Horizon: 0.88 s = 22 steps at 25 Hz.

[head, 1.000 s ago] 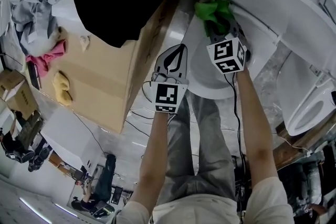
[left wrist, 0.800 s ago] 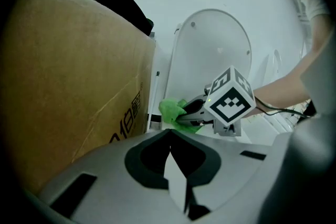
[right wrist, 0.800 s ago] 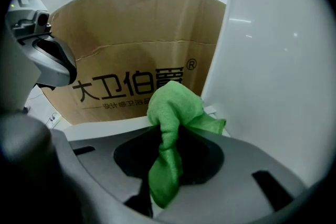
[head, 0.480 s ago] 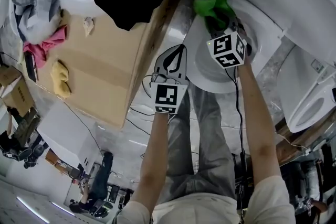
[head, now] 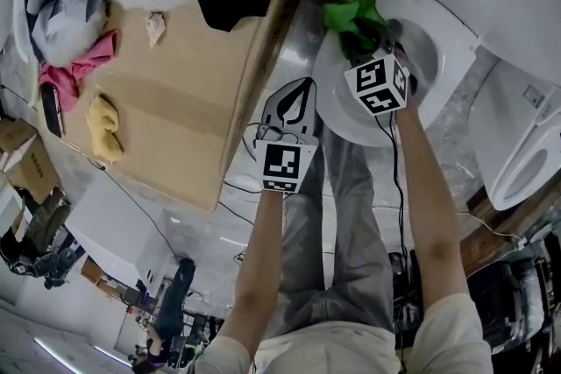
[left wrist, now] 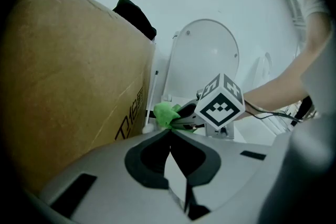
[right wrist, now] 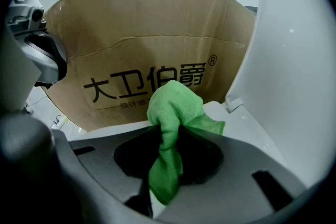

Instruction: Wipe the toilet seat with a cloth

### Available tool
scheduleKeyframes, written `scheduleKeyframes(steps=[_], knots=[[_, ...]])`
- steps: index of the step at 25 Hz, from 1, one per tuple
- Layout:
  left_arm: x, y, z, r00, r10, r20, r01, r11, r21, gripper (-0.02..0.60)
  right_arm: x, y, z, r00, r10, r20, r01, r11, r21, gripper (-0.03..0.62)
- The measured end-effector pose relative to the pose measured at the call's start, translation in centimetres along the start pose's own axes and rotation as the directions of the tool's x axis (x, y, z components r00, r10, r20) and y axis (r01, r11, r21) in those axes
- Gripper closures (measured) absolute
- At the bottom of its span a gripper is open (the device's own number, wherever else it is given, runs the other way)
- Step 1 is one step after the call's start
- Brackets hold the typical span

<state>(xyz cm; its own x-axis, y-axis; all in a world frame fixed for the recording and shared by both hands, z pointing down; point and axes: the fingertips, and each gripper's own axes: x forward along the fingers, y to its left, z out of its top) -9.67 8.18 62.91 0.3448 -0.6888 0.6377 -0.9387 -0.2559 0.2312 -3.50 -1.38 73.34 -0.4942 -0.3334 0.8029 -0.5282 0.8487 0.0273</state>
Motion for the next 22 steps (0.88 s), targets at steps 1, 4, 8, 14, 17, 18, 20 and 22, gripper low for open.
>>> scheduleKeyframes(steps=[1, 4, 8, 14, 17, 18, 20, 22], knots=[[-0.2, 0.0, -0.2, 1.000, -0.004, -0.001, 0.004, 1.000, 0.000, 0.569, -0.1, 0.4, -0.1, 1.000, 0.000, -0.002, 0.000, 1.000, 0.001, 0.499], [-0.6, 0.1, -0.7, 1.000, -0.013, -0.003, 0.013, 1.000, 0.004, 0.569, -0.2, 1.4, -0.4, 1.000, 0.000, -0.008, 0.000, 1.000, 0.001, 0.500], [-1.1, 0.2, -1.3, 1.000, -0.023, -0.006, 0.023, 1.000, 0.012, 0.569, -0.4, 2.7, -0.7, 1.000, 0.005, -0.014, -0.005, 1.000, 0.003, 0.500], [-2.1, 0.0, -2.3, 0.999, -0.047, -0.015, 0.048, 0.999, 0.026, 0.569, -0.7, 5.1, -1.4, 1.000, 0.013, -0.024, -0.012, 1.000, 0.023, 0.500], [-2.7, -0.3, -2.7, 0.998, -0.056, -0.019, 0.057, 0.998, 0.032, 0.569, -1.0, 6.4, -1.8, 0.999, 0.018, -0.030, -0.017, 1.000, 0.025, 0.500], [-2.9, -0.4, -2.8, 0.998, -0.059, -0.020, 0.060, 0.998, 0.034, 0.569, -1.1, 6.8, -1.9, 0.999, 0.019, -0.032, -0.018, 1.000, 0.025, 0.500], [-3.2, -0.5, -3.1, 0.998, -0.066, -0.021, 0.067, 0.997, 0.038, 0.569, -1.2, 7.5, -2.1, 0.999, 0.021, -0.033, -0.020, 1.000, 0.024, 0.500], [-3.6, -0.6, -3.5, 0.997, -0.071, -0.024, 0.071, 0.997, 0.039, 0.569, -1.4, 8.3, -2.3, 0.999, 0.025, -0.037, -0.024, 0.999, 0.024, 0.500]])
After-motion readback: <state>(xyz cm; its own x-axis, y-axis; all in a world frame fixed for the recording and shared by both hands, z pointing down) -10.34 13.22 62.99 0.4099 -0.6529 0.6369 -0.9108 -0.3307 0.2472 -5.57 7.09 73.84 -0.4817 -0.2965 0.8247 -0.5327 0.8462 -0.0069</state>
